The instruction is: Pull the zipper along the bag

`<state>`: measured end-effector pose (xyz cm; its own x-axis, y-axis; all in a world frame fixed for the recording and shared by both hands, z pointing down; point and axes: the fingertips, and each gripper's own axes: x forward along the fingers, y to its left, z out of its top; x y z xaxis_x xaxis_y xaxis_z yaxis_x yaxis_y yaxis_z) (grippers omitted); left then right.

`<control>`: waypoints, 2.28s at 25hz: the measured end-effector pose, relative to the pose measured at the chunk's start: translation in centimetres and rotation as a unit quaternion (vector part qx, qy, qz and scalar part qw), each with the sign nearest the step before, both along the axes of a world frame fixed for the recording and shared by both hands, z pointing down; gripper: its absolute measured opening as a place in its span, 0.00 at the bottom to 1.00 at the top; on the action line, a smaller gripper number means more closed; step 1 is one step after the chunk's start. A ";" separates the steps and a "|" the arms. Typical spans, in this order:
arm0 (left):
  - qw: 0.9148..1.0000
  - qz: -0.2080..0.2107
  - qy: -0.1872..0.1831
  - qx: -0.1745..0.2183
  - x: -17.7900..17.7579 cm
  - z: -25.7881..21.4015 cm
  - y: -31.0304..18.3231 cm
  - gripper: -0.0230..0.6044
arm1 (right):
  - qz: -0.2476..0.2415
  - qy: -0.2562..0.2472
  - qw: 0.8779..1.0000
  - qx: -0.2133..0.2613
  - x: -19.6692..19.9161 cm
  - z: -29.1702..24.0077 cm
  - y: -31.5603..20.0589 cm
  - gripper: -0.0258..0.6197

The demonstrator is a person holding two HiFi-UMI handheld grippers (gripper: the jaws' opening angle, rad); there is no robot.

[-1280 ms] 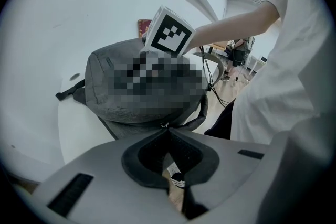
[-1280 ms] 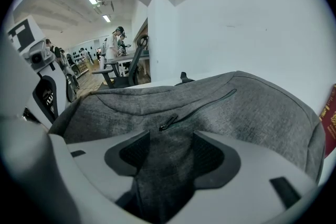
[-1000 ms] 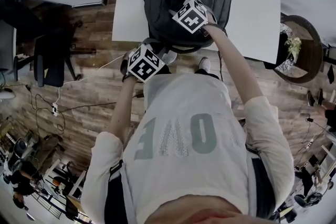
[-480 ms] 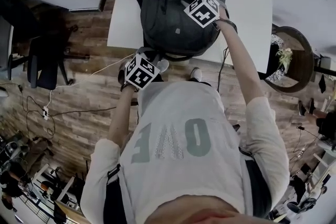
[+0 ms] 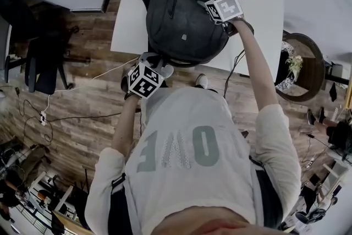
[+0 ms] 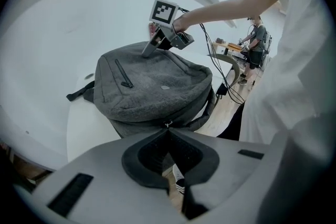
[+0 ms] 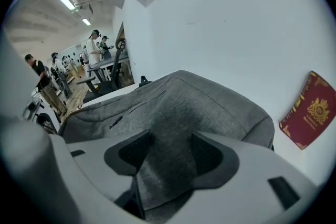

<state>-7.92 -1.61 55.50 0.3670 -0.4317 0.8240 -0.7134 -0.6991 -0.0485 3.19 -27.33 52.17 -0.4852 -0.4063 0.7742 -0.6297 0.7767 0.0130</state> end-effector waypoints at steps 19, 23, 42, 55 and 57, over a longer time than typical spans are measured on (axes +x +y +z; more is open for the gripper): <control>0.986 0.049 -0.144 0.064 -11.7 0.6 -20.2 0.07 | 0.061 0.028 0.998 0.006 4.1 0.8 6.3 0.45; 0.980 0.082 -0.165 0.068 -11.4 0.4 -23.7 0.08 | 0.092 0.024 0.995 0.004 4.3 0.7 6.6 0.45; 0.960 0.187 -0.205 0.044 -10.8 -0.9 -22.6 0.07 | -0.076 0.092 0.993 -0.004 -10.4 4.7 9.7 0.40; 0.965 0.183 -0.185 0.034 -9.9 -0.8 -17.3 0.08 | -0.087 0.089 0.992 0.004 -10.6 4.5 10.1 0.40; 0.965 0.189 -0.181 0.033 -9.4 -0.7 -16.1 0.08 | -0.086 0.093 0.992 0.004 -10.5 4.7 10.1 0.40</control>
